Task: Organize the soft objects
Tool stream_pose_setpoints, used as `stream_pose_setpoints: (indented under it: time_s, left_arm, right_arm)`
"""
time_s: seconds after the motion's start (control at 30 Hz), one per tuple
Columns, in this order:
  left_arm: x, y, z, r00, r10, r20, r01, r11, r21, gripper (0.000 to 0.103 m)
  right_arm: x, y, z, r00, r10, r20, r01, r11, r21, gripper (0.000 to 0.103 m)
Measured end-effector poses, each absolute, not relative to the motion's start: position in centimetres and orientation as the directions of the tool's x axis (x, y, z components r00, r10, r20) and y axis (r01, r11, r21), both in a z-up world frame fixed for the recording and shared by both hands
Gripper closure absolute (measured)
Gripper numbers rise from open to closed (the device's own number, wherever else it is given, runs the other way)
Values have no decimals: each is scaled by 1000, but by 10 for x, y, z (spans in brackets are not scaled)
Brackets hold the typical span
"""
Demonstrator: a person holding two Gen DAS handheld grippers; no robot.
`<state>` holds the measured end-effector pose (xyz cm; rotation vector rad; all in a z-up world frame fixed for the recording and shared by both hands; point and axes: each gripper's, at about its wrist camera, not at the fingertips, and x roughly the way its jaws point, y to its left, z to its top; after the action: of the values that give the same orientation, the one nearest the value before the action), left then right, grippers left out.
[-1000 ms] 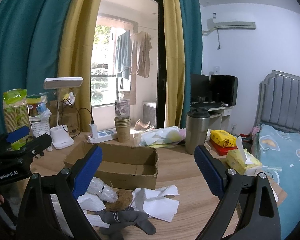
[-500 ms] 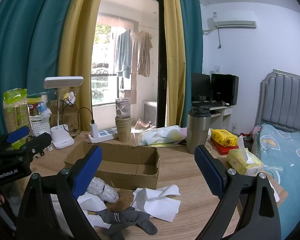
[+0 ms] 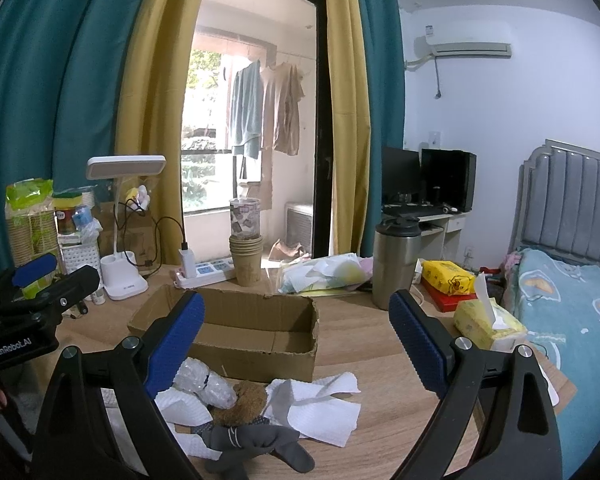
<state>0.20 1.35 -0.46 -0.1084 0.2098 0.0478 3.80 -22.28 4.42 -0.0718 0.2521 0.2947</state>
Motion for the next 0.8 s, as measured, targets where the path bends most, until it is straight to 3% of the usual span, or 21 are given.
stream_pose_setpoints:
  time_s: [0.8]
  left_arm:
    - [3, 17, -1, 977, 40, -211, -64, 992, -108, 3]
  right_arm:
    - [37, -221, 44, 925, 281, -255, -299, 954, -35, 8]
